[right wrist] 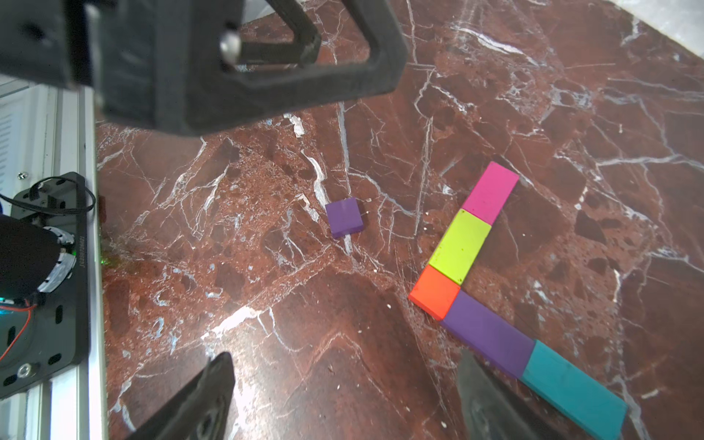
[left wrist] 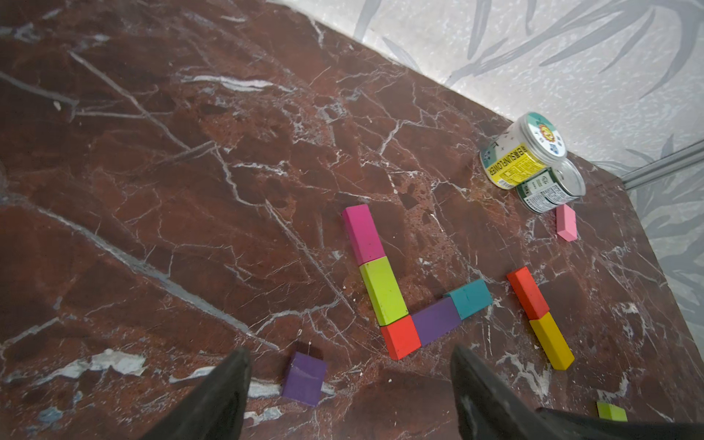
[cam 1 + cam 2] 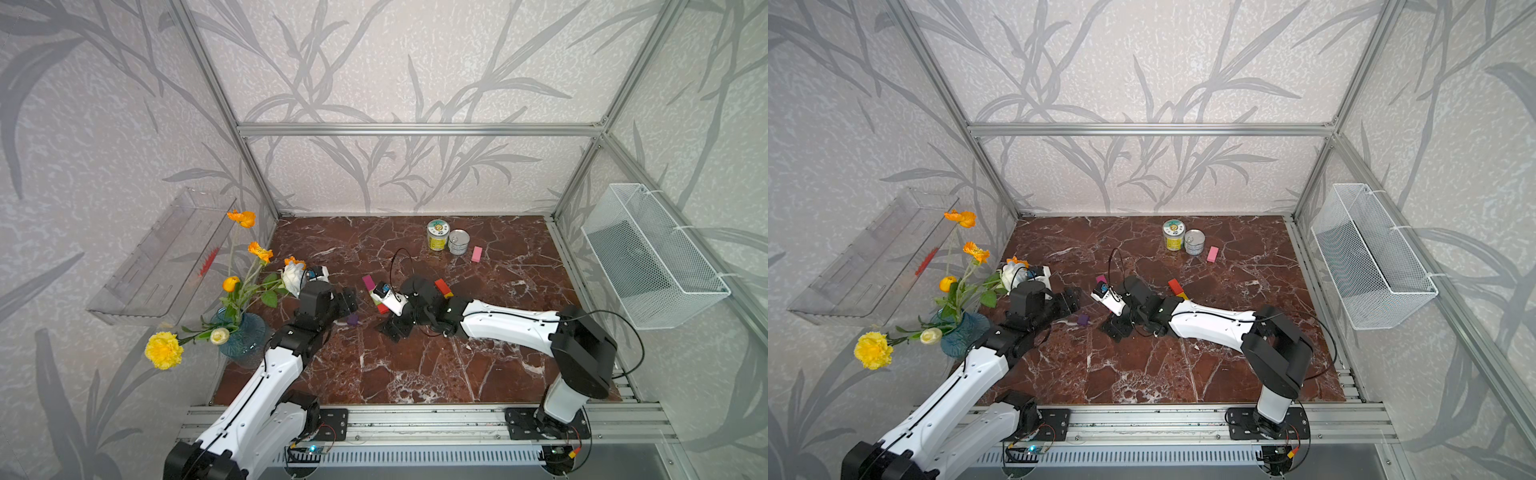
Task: Assemble the letter v with building blocks
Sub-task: Pick up the building block from the center of the board.
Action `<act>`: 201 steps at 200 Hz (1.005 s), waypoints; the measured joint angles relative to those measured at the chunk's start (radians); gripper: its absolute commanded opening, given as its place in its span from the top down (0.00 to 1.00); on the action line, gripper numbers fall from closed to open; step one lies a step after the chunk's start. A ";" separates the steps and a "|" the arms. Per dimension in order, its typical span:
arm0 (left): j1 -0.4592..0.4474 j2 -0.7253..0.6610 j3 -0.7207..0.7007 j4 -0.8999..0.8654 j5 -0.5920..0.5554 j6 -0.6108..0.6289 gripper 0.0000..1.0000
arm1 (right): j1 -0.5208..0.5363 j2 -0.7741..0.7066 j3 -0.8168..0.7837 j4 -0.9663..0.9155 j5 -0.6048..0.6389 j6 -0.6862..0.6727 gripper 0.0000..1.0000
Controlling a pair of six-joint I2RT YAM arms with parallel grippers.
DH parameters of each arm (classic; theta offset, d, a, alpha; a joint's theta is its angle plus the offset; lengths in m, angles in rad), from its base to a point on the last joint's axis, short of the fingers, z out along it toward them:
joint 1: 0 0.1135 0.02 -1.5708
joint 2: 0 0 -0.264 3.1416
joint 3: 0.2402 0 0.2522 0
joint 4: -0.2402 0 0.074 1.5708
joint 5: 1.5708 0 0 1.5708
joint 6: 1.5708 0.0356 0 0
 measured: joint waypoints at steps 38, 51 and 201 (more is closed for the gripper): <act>0.093 0.057 -0.010 0.030 0.085 -0.022 0.18 | 0.012 0.112 0.091 -0.007 -0.018 -0.014 0.08; 0.108 0.056 -0.014 0.038 0.102 -0.027 0.18 | 0.018 0.145 0.121 -0.010 -0.024 -0.021 0.08; 0.150 0.028 -0.065 0.092 0.135 -0.058 0.18 | 0.017 0.418 0.424 -0.071 -0.025 -0.024 0.11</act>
